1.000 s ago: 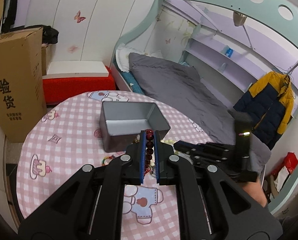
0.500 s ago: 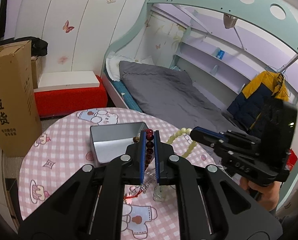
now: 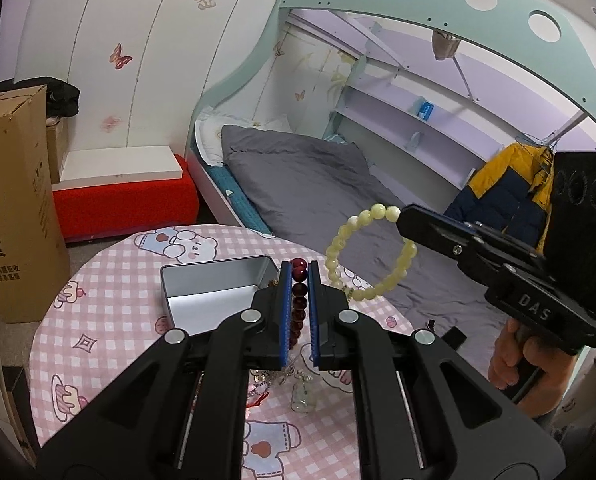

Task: Organize jewelry
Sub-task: 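Lower both bracelets into the dark metal box and open both grippers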

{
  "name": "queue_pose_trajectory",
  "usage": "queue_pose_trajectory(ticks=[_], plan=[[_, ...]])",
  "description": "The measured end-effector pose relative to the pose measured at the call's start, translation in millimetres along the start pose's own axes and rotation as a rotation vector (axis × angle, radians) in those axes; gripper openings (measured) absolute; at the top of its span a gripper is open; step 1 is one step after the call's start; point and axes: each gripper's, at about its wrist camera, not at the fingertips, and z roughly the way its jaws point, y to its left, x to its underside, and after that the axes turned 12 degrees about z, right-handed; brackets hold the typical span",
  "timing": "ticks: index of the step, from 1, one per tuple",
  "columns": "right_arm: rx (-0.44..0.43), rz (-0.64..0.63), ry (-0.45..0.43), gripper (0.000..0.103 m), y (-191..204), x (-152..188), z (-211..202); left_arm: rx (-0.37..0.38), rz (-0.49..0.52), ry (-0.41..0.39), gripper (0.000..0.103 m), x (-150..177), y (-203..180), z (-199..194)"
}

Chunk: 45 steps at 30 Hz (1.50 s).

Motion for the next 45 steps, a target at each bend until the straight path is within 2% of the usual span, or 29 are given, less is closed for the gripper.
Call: queue_pose_trajectory(ticks=[6, 9, 15, 22, 31, 39, 41, 45], plan=[[0.004, -0.009, 0.000, 0.008, 3, -7, 17, 0.024, -0.025, -0.014, 0.008, -8, 8, 3], [0.007, -0.004, -0.007, 0.008, 0, -13, 24, 0.002, -0.019, -0.014, 0.008, -15, 13, 7], [0.009, -0.021, -0.017, 0.008, 2, -27, 35, 0.004, -0.046, 0.005, 0.008, -23, 31, 25], [0.035, 0.029, 0.065, 0.008, -22, -10, 80, -0.033, -0.087, 0.120, 0.008, -11, 57, 74], [0.049, 0.093, 0.210, 0.008, -46, 35, 127, -0.053, -0.113, 0.282, 0.009, 25, 71, 122], [0.058, 0.157, 0.268, 0.009, -62, 56, 132, -0.063, -0.111, 0.334, 0.009, 36, 68, 127], [0.061, 0.170, 0.262, 0.012, -64, 55, 128, -0.070, -0.106, 0.334, 0.009, 38, 66, 123], [0.066, 0.183, 0.231, 0.027, -66, 52, 111, -0.089, -0.086, 0.320, 0.009, 40, 58, 109]])
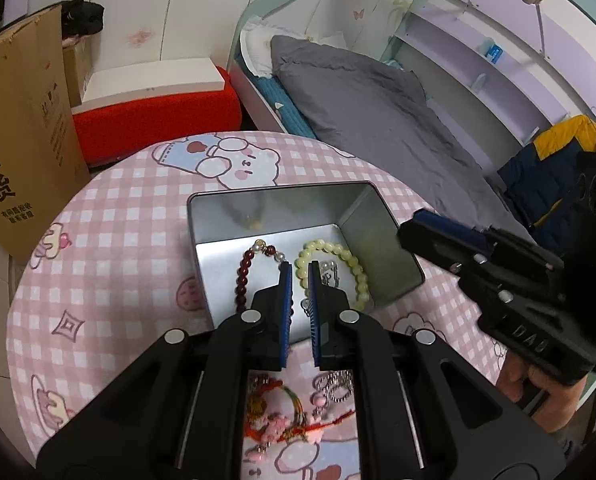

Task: Organize jewelry
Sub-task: 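Lower both bracelets into the dark metal box and open both grippers, then grasp the red-string charm bracelet with the left gripper and lift it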

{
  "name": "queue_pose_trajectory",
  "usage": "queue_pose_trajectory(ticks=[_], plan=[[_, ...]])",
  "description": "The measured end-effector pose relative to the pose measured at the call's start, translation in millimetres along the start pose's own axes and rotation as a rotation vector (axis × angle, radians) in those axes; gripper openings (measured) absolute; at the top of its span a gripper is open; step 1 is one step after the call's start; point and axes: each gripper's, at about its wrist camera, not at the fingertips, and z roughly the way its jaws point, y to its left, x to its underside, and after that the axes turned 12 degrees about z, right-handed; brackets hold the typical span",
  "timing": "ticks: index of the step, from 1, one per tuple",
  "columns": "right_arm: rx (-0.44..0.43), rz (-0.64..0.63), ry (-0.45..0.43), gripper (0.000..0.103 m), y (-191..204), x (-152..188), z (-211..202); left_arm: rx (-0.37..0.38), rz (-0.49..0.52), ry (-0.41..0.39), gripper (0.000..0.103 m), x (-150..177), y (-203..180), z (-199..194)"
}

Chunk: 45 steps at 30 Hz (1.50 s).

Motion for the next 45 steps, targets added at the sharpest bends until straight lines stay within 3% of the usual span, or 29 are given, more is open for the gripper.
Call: queue_pose_trajectory(ticks=[9, 11, 12, 13, 18, 26, 28, 37, 42, 45], plan=[[0.006, -0.012, -0.033, 0.033, 0, 27, -44, -0.113, 0.010, -0.087, 0.010, 40, -10, -51], [0.011, -0.016, -0.022, 0.034, 0, 39, -48, -0.149, 0.005, -0.082, 0.043, 53, -10, -55], [0.015, -0.020, -0.018, 0.034, 2, 43, -49, -0.184, -0.003, -0.091, 0.075, 61, -10, -59], [0.024, -0.024, -0.011, 0.034, 3, 50, -49, -0.208, -0.009, -0.115, 0.076, 67, -10, -63], [0.029, -0.008, 0.043, 0.034, 1, 78, -46, -0.215, -0.043, -0.098, 0.076, 96, -5, -65], [0.040, -0.001, 0.075, 0.034, 0, 96, -41, -0.206, -0.076, -0.036, 0.075, 114, -5, -44], [0.037, -0.001, 0.076, 0.034, -1, 96, -40, -0.202, -0.096, -0.033, 0.065, 112, 0, -40], [0.046, -0.005, 0.083, 0.034, -5, 92, -31, -0.168, -0.123, -0.001, 0.042, 97, 13, -17], [0.048, -0.005, 0.084, 0.034, -6, 90, -28, -0.147, -0.153, 0.017, 0.035, 92, 24, -7], [0.046, -0.005, 0.084, 0.034, -7, 89, -27, -0.179, -0.131, 0.032, 0.020, 90, 25, -3]])
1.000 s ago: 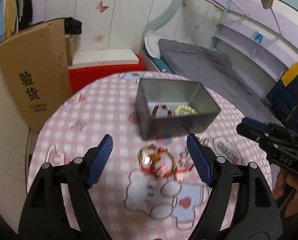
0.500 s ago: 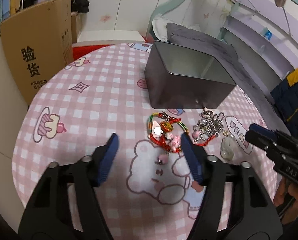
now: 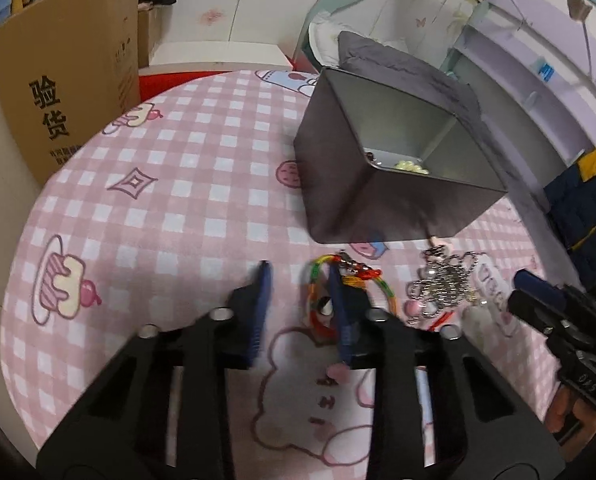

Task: Organize jewelry

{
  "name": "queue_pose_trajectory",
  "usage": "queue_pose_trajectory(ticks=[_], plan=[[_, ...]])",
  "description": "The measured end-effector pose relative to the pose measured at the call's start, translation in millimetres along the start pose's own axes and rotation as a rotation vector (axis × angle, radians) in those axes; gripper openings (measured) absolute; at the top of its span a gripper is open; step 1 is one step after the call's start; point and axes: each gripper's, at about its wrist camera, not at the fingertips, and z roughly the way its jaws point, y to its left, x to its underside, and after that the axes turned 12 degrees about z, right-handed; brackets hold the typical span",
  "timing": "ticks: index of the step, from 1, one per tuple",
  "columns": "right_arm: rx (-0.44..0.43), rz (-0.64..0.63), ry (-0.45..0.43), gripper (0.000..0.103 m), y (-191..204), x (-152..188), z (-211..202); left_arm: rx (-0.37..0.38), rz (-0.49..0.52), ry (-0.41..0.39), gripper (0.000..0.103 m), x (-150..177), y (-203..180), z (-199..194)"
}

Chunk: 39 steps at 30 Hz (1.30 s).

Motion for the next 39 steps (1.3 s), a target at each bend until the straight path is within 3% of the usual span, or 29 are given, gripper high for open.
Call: queue_pose_trajectory(ticks=[3, 7, 10, 19, 24, 31, 39], plan=[[-0.001, 0.000, 0.002, 0.034, 0, -2, 2, -0.002, 0.015, -0.003, 0.005, 2, 1, -1], [-0.006, -0.002, -0.004, 0.034, 0, -4, 2, 0.053, -0.013, -0.041, 0.003, 6, 6, -11], [-0.011, -0.011, -0.005, 0.034, 5, -4, 1, 0.151, -0.050, -0.110, 0.003, 7, 12, -35], [-0.070, -0.074, 0.025, 0.034, 35, 2, 10, 0.282, -0.093, -0.226, 0.003, 10, 17, -85], [-0.071, -0.066, 0.057, 0.034, 39, 7, 17, 0.290, -0.083, -0.250, 0.003, 13, 17, -97], [-0.154, -0.112, 0.102, 0.034, 62, 19, 24, 0.297, -0.078, -0.254, 0.003, 15, 16, -102], [-0.161, -0.159, 0.119, 0.034, 81, 27, 30, 0.317, -0.106, -0.247, 0.003, 17, 15, -98]])
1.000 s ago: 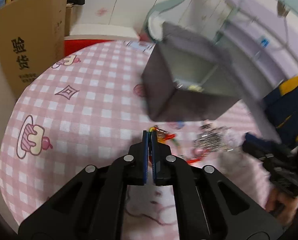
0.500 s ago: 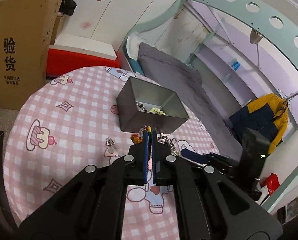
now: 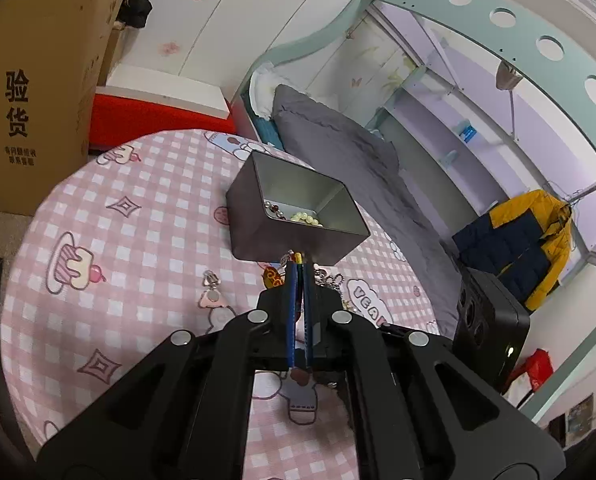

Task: Organize jewelry

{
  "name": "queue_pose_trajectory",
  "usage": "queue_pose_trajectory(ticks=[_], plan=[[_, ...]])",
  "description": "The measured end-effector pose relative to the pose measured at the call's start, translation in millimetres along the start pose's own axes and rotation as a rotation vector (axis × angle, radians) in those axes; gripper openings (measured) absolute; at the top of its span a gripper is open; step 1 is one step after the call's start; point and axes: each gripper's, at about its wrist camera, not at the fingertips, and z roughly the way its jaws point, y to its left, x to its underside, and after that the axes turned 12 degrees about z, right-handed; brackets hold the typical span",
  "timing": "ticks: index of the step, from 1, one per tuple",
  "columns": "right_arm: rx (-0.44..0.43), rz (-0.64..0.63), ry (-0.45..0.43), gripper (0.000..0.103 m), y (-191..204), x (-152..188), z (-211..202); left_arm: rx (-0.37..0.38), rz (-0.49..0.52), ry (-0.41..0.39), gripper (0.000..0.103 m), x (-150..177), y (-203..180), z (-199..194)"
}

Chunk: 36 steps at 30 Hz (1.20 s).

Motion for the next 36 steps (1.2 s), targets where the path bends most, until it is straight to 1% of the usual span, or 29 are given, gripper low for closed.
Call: queue_pose_trajectory(ticks=[2, 5, 7, 9, 11, 13, 14, 16, 17, 19, 21, 22, 26, 27, 30, 34, 36], plan=[[0.015, -0.001, 0.006, 0.034, 1, 0, 4, -0.002, -0.005, 0.004, 0.003, 0, 0, 3], [0.107, 0.023, 0.005, 0.035, -5, 0, 11, -0.014, -0.002, 0.016, 0.003, 0, -1, 9], [0.097, 0.048, 0.024, 0.035, -9, 0, 17, -0.009, -0.003, 0.020, 0.003, 1, -2, 11], [0.108, 0.056, 0.017, 0.035, -10, -1, 22, -0.017, 0.004, 0.025, 0.003, 0, -4, 13], [0.099, 0.061, 0.011, 0.035, -9, -4, 25, -0.022, 0.016, 0.029, 0.003, -1, -6, 15], [0.111, 0.043, 0.008, 0.035, -6, -6, 30, -0.022, 0.027, 0.029, 0.003, -2, -9, 15], [0.126, 0.028, 0.005, 0.032, -4, -8, 33, -0.024, 0.029, 0.028, 0.003, -4, -10, 15], [0.167, 0.004, -0.003, 0.014, -2, -8, 35, -0.024, 0.036, 0.023, 0.003, -7, -12, 14], [0.164, 0.007, -0.001, 0.014, -5, -9, 34, -0.022, 0.039, 0.018, 0.003, -8, -13, 13], [0.128, 0.038, 0.002, 0.014, -13, -9, 27, -0.013, 0.048, 0.007, 0.003, -14, -16, 10], [0.104, 0.046, -0.019, 0.014, -16, -12, 15, -0.003, 0.062, -0.008, 0.003, -21, -21, 7], [0.066, 0.063, -0.035, 0.014, -18, -16, 4, 0.002, 0.073, -0.015, 0.003, -24, -24, 6], [0.011, 0.076, -0.119, 0.014, -20, -32, -34, 0.007, 0.112, -0.038, 0.003, -41, -36, 3], [0.002, 0.080, -0.150, 0.014, -22, -38, -45, 0.008, 0.128, -0.049, 0.003, -48, -41, 2], [-0.026, 0.093, -0.206, 0.014, -27, -53, -65, 0.003, 0.176, -0.077, 0.003, -66, -52, 1], [-0.024, 0.103, -0.277, 0.014, -37, -79, -76, -0.006, 0.221, -0.094, 0.003, -92, -60, 12], [-0.031, 0.112, -0.289, 0.014, -41, -89, -75, -0.006, 0.226, -0.092, 0.003, -101, -59, 20]])
